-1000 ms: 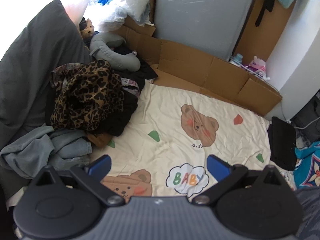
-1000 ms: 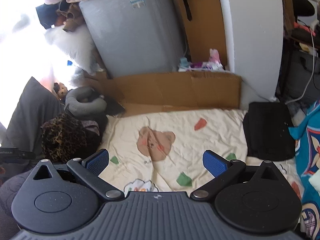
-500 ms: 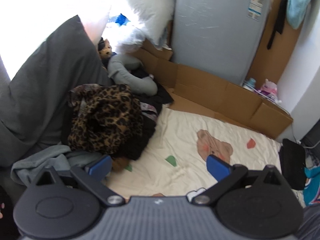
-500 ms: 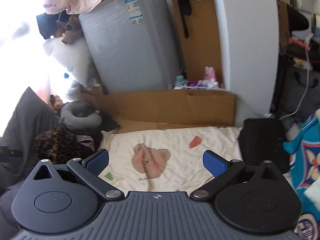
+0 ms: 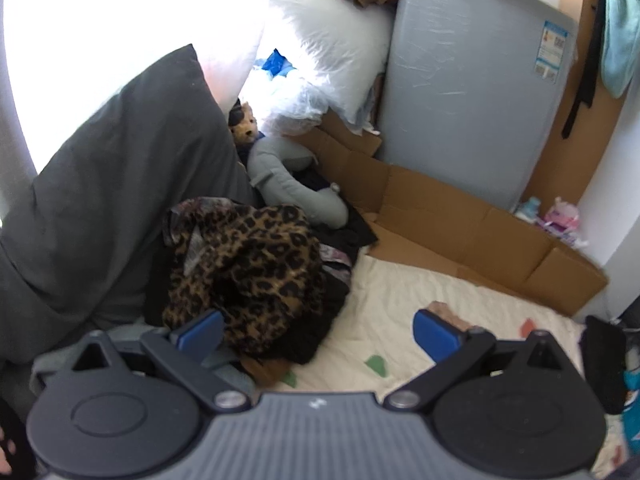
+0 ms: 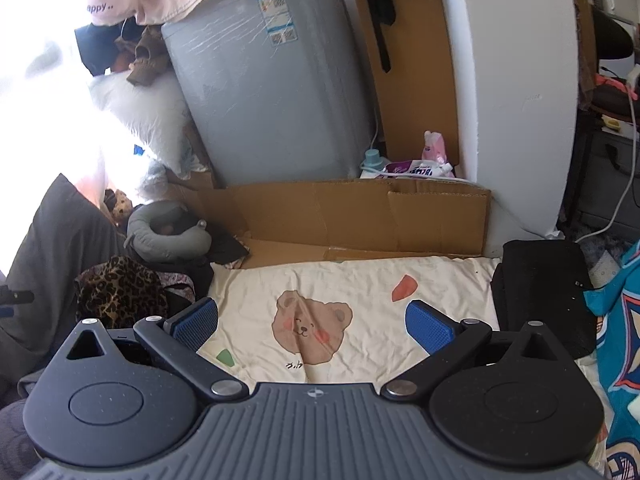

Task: Fold clothes
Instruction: 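Grasp the leopard-print pants from the pile with the left gripper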

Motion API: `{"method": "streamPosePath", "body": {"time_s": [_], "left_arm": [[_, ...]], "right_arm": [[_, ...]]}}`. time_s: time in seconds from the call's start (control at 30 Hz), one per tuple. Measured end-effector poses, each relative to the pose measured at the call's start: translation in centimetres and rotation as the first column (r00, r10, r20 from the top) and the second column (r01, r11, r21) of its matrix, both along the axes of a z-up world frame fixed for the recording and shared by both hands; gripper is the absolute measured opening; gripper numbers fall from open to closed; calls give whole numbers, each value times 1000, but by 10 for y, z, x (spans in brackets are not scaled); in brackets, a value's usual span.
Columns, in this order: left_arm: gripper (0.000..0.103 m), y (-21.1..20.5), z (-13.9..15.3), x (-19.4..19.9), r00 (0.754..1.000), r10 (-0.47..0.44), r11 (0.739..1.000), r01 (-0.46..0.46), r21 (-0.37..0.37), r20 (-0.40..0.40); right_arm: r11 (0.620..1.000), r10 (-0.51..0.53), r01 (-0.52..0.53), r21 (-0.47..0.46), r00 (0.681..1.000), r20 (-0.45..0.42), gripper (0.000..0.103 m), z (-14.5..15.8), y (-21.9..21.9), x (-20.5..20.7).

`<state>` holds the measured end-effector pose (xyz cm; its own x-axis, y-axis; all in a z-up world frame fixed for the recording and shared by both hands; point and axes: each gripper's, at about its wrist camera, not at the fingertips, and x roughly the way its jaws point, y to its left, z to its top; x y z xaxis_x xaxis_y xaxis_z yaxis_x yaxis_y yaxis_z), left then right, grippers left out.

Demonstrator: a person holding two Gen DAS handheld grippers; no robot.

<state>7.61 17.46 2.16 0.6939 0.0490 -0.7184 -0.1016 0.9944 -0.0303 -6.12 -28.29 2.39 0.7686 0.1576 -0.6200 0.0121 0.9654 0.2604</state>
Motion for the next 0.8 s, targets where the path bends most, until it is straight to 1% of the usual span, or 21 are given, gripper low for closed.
{"method": "streamPosePath", "body": {"time_s": [0.1, 0.2, 0.33, 0.4, 0.53, 0.67, 0.8], "left_arm": [[102, 12, -12, 13, 1000, 9, 1000, -9, -4, -8], [102, 23, -26, 25, 1000, 11, 1000, -11, -6, -7], [92, 41, -45, 45, 999, 37, 999, -38, -35, -24], [92, 47, -51, 54, 999, 39, 998, -41, -47, -26], [92, 57, -61, 73, 999, 38, 999, -39, -22, -23], [92, 68, -71, 91, 999, 41, 999, -42, -29, -30], [93, 80, -87, 112, 999, 31, 999, -32, -15, -19]], "right_arm": [[1000, 7, -7, -1, 1000, -21, 103, -12, 5, 10], [999, 39, -39, -16, 999, -11, 103, -23, 10, 17], [999, 53, -53, -13, 998, 25, 103, -35, 10, 22], [998, 60, -60, 0, 998, 36, 103, -40, 9, 24], [995, 96, -97, 5, 994, 57, 103, -48, 17, 28], [991, 135, -136, 16, 988, 82, 102, -53, 28, 30], [994, 108, -109, 7, 991, 76, 102, -59, 32, 33]]}}
